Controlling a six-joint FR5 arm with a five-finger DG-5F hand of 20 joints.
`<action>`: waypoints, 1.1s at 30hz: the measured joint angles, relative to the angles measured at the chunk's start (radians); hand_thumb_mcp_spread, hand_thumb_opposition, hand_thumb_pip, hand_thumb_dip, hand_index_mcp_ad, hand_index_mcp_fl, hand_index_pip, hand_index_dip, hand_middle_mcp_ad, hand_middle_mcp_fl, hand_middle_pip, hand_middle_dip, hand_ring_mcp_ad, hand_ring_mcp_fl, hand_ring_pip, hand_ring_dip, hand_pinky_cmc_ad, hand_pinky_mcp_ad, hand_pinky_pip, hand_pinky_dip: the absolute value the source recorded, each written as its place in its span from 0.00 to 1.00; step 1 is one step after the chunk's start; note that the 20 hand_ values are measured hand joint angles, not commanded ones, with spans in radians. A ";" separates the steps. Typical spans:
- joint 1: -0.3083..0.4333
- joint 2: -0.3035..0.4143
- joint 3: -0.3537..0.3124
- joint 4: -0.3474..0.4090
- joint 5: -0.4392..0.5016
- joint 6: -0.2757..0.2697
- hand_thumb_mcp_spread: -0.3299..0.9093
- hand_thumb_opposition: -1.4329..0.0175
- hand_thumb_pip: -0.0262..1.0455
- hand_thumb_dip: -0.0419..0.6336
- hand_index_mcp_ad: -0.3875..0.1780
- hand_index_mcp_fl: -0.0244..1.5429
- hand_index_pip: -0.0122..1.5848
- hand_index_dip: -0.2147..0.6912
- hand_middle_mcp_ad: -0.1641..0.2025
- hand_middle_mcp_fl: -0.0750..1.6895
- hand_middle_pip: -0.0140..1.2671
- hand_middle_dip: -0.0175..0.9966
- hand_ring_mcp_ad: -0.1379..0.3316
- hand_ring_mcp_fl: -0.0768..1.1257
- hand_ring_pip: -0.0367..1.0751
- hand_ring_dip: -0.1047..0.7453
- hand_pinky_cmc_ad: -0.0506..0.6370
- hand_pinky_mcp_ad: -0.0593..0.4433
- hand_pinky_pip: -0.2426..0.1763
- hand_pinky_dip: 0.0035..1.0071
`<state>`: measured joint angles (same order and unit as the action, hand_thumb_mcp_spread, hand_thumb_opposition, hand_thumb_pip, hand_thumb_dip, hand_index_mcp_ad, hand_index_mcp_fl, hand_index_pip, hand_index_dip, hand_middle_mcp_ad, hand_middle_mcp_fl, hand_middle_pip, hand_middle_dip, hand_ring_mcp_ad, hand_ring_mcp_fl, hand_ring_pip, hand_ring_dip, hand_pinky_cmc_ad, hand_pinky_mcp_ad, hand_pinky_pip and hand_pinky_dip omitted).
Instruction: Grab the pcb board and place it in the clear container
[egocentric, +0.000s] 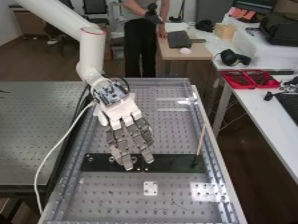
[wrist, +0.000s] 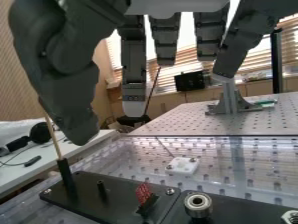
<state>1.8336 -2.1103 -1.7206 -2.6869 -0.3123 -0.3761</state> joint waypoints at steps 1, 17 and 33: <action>-0.004 -0.002 -0.004 -0.001 -0.006 0.002 0.57 0.42 0.64 0.41 0.70 0.04 0.92 0.37 0.74 0.05 0.12 0.11 0.84 0.07 0.12 0.14 0.53 0.54 0.32 0.63; -0.041 -0.099 0.052 -0.086 -0.031 0.217 0.57 0.42 0.67 0.42 0.70 0.03 0.95 0.37 0.72 0.06 0.12 0.12 0.82 0.07 0.11 0.14 0.53 0.53 0.32 0.62; -0.024 -0.162 0.108 -0.112 0.047 0.233 0.57 0.42 0.67 0.42 0.70 0.03 0.95 0.37 0.72 0.05 0.12 0.12 0.82 0.07 0.11 0.14 0.53 0.53 0.32 0.63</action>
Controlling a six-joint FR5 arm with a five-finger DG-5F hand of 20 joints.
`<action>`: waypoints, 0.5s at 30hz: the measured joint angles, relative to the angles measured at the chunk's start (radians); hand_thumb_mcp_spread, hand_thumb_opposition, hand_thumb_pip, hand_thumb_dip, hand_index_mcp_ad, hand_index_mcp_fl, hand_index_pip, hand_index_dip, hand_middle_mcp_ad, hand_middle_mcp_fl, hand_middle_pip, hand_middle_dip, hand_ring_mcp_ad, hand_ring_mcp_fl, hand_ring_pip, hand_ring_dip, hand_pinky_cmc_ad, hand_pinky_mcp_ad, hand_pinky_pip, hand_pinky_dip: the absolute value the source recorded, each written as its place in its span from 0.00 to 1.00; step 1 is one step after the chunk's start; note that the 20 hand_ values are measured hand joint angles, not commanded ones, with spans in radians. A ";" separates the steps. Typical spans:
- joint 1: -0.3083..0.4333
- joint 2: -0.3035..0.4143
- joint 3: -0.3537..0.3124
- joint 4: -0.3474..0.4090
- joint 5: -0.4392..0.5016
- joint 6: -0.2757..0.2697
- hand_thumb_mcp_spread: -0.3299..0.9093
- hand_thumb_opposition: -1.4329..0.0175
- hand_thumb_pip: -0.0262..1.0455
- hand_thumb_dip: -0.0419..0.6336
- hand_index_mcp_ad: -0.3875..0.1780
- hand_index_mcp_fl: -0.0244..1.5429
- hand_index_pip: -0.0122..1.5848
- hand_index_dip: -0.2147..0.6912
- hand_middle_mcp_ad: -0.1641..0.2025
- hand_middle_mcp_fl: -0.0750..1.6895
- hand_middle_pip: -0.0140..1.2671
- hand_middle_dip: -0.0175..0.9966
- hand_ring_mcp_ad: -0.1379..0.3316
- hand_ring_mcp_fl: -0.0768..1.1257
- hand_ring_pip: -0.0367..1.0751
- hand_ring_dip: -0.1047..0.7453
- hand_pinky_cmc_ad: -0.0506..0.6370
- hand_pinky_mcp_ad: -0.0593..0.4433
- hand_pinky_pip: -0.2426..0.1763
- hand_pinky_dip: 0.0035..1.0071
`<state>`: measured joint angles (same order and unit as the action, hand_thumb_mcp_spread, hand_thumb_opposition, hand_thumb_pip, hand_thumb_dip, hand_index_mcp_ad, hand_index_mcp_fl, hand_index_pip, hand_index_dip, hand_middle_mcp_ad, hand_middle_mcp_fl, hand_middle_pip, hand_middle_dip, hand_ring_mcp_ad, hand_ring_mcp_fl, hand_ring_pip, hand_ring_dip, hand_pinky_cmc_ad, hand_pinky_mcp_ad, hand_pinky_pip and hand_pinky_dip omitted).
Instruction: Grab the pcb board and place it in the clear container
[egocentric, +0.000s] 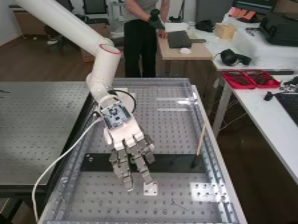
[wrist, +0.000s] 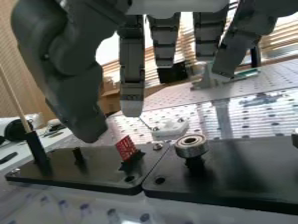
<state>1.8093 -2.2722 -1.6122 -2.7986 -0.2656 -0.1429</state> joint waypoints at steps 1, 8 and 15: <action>0.001 -0.001 0.001 0.004 0.002 -0.007 0.57 0.42 0.67 0.42 0.70 0.03 0.95 0.37 0.72 0.05 0.12 0.12 0.82 0.07 0.11 0.14 0.53 0.53 0.32 0.63; 0.010 -0.023 0.024 -0.011 0.025 -0.008 0.56 0.42 0.67 0.42 0.70 0.03 0.95 0.35 0.72 0.06 0.12 0.12 0.82 0.07 0.11 0.14 0.53 0.53 0.32 0.66; 0.014 -0.035 0.032 0.005 0.047 -0.038 0.56 0.42 0.67 0.42 0.70 0.03 0.96 0.35 0.72 0.06 0.12 0.12 0.82 0.07 0.11 0.14 0.53 0.53 0.32 0.69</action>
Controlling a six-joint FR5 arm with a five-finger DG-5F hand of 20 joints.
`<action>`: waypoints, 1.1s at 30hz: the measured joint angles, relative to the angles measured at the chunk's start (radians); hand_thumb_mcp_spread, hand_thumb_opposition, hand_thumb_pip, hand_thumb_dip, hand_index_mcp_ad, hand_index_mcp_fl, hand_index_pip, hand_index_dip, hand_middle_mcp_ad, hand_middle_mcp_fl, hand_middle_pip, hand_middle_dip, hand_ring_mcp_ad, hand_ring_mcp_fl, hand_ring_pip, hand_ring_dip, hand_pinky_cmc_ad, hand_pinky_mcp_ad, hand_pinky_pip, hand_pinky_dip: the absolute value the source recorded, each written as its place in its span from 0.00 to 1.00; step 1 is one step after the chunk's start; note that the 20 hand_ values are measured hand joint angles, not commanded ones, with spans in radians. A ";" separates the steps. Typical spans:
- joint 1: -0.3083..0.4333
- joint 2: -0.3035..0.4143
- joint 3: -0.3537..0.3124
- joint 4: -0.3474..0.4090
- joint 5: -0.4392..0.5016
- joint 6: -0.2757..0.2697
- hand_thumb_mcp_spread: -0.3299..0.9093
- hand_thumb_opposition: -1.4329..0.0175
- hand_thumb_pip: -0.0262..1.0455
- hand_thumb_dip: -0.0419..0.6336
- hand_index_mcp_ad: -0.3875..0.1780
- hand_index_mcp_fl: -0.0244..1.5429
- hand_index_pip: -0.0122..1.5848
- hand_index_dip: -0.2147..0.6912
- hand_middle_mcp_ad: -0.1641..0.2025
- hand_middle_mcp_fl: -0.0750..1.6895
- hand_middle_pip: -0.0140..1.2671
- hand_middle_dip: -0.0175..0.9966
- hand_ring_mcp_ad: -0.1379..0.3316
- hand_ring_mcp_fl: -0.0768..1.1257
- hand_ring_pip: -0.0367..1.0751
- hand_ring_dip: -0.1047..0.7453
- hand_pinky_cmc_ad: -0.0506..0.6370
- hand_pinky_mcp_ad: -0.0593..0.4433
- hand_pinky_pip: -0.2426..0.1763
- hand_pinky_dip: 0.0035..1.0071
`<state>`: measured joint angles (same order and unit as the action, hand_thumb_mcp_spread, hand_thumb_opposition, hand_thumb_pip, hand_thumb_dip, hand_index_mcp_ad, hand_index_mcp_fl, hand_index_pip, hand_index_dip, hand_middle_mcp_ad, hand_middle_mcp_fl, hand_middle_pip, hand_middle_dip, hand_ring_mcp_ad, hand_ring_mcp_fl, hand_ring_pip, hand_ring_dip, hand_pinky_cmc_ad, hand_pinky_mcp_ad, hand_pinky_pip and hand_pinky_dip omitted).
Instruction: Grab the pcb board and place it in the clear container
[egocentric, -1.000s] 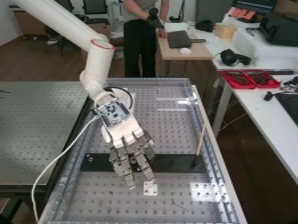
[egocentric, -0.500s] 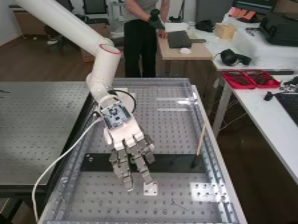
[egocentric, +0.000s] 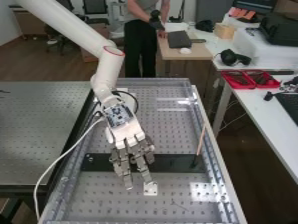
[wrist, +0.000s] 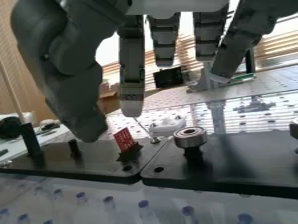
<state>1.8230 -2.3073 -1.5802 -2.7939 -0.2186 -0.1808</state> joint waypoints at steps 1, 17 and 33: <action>0.000 0.000 0.000 0.009 0.003 -0.009 0.56 0.42 0.67 0.42 0.70 0.03 0.96 0.35 0.72 0.05 0.12 0.12 0.82 0.07 0.12 0.14 0.53 0.52 0.32 0.70; -0.008 -0.007 -0.006 0.087 0.002 -0.110 0.56 0.42 0.67 0.42 0.70 0.03 0.98 0.35 0.72 0.06 0.12 0.14 0.81 0.07 0.13 0.14 0.53 0.53 0.32 0.73; -0.022 -0.012 -0.012 0.084 -0.035 -0.118 0.56 0.42 0.67 0.42 0.70 0.03 0.98 0.35 0.72 0.06 0.12 0.14 0.81 0.07 0.13 0.14 0.53 0.52 0.32 0.74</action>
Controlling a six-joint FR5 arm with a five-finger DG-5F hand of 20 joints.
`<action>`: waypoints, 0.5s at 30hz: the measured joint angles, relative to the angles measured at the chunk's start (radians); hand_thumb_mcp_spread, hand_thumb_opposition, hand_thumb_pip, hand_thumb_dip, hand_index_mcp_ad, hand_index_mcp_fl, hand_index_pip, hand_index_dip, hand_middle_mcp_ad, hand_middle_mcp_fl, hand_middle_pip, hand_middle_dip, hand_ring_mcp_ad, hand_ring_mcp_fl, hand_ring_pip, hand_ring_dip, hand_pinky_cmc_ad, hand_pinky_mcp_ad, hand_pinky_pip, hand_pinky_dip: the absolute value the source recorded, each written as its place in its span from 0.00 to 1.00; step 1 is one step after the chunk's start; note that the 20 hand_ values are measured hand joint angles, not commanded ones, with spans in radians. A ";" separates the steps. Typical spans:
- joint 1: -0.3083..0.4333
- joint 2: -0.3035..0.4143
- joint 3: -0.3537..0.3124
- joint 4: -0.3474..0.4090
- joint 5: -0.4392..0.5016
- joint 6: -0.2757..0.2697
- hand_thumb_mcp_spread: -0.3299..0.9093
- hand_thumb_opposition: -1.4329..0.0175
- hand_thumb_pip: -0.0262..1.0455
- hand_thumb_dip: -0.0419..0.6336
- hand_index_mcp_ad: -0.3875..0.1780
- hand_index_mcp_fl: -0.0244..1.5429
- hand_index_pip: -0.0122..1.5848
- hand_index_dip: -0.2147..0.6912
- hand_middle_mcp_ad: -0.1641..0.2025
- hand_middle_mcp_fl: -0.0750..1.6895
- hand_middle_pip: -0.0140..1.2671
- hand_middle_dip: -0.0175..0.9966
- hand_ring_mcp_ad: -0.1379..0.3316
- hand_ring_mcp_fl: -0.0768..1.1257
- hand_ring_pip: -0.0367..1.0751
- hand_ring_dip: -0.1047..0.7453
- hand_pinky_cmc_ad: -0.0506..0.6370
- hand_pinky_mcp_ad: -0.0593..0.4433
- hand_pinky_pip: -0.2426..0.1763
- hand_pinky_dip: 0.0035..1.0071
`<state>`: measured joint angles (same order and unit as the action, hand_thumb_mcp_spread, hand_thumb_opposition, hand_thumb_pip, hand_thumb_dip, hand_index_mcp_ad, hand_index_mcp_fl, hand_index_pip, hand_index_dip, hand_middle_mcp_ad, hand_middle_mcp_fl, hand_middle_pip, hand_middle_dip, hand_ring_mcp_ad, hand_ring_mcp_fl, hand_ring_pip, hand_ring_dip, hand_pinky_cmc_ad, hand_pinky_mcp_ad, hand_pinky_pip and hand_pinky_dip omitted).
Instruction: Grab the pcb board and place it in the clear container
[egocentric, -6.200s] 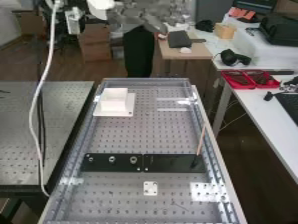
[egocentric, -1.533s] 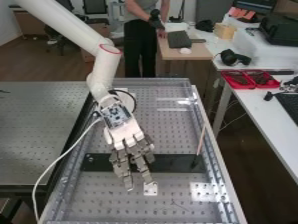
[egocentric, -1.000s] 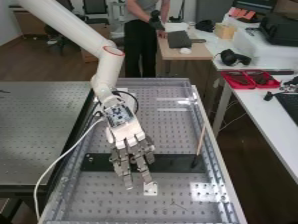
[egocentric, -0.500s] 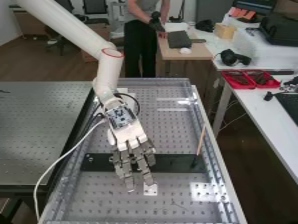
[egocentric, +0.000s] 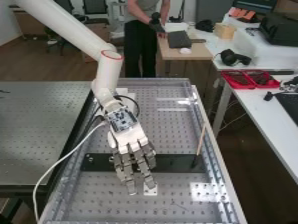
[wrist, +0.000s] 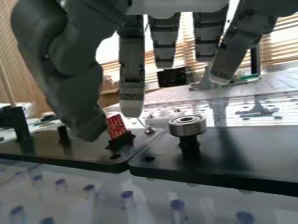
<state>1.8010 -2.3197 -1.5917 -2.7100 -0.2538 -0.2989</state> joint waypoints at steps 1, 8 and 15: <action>-0.001 -0.003 0.003 -0.007 -0.002 0.008 0.56 0.42 0.67 0.42 0.70 0.03 0.98 0.35 0.72 0.06 0.12 0.14 0.81 0.07 0.13 0.14 0.53 0.52 0.32 0.74; -0.003 -0.012 0.017 -0.035 -0.010 0.033 0.56 0.42 0.67 0.42 0.70 0.03 0.98 0.34 0.72 0.06 0.12 0.14 0.81 0.07 0.13 0.14 0.53 0.52 0.32 0.74; -0.001 -0.012 0.016 -0.037 -0.009 0.035 0.56 0.42 0.67 0.42 0.70 0.03 0.98 0.34 0.72 0.07 0.12 0.14 0.81 0.07 0.13 0.14 0.53 0.51 0.32 0.74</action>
<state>1.7996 -2.3320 -1.5753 -2.7474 -0.2628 -0.2635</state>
